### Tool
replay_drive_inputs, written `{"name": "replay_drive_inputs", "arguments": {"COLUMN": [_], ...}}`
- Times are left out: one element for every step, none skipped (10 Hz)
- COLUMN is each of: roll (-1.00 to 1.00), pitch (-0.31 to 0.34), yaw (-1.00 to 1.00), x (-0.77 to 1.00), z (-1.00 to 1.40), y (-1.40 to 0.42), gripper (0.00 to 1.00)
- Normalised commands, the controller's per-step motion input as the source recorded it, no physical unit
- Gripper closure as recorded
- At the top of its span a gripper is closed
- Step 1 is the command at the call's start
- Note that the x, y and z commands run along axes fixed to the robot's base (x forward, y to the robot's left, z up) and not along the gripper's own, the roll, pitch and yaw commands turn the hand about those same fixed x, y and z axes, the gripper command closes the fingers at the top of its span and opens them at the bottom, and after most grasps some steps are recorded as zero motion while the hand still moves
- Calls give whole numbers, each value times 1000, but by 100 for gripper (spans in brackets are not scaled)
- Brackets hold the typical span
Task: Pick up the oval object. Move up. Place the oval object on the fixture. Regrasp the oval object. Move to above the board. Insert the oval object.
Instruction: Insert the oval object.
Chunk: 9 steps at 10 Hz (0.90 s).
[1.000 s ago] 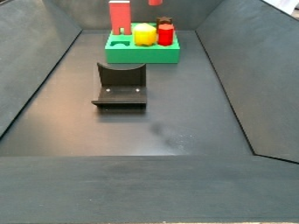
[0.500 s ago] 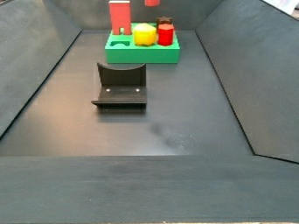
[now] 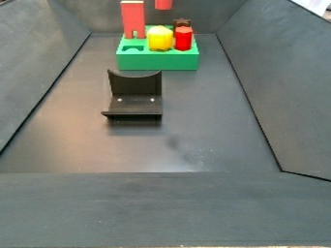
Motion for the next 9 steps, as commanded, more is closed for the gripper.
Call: {"name": "replay_drive_inputs", "arguments": {"roll": [171,126,124,181,153,154,149,177,190], "pitch": [-9,0,0,0,0,0,0,0,0], "yaw": [-611,-209,0,0,0,0,0,0,0], "x": [177,51,20,191,223,274,274,246,251], "z": [-74,-14,-91,-271,-200,-200,-209,-186,-249], "y": [-234,-109,-46,-54,-69,-69,-77,-71,-94], "gripper": [100,100,100,100,100,100,100,100,100]}}
